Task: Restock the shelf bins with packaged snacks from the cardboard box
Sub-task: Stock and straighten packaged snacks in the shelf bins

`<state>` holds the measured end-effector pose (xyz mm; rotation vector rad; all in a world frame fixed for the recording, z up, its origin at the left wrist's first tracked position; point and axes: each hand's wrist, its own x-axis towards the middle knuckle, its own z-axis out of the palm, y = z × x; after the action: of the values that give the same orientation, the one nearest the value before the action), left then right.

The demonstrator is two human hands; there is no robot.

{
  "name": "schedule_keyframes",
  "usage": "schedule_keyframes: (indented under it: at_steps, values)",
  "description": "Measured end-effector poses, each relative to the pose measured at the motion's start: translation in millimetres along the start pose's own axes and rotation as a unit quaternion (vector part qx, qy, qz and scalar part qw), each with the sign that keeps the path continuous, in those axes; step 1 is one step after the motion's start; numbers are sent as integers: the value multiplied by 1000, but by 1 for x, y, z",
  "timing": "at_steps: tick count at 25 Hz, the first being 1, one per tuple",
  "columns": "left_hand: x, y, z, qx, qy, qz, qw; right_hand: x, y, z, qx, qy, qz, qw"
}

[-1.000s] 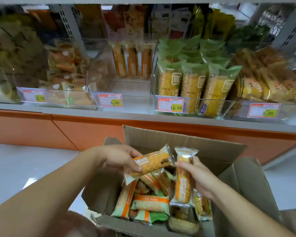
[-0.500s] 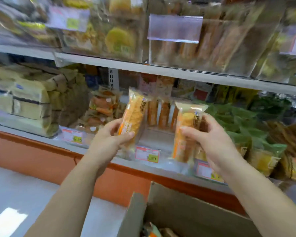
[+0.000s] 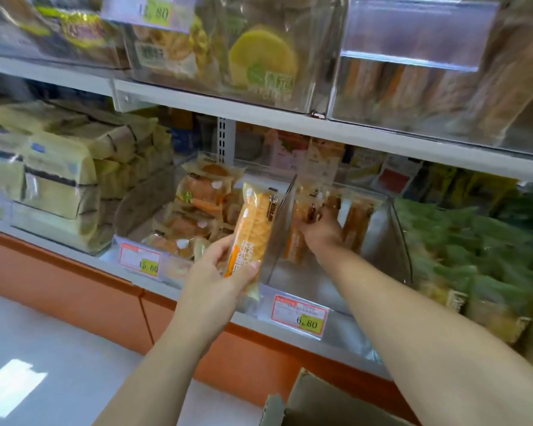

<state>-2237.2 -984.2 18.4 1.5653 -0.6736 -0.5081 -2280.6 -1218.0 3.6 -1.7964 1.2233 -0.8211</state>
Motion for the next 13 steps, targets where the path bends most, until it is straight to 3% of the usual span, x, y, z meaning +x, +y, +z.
schedule_keyframes:
  at_steps: [7,13]
  values:
    - [2,3,0,31,-7,16,999,-6,11,-2,-23,-62,48,997]
    - [-2,4,0,38,-10,22,999,-10,10,-3,-89,-42,25,995]
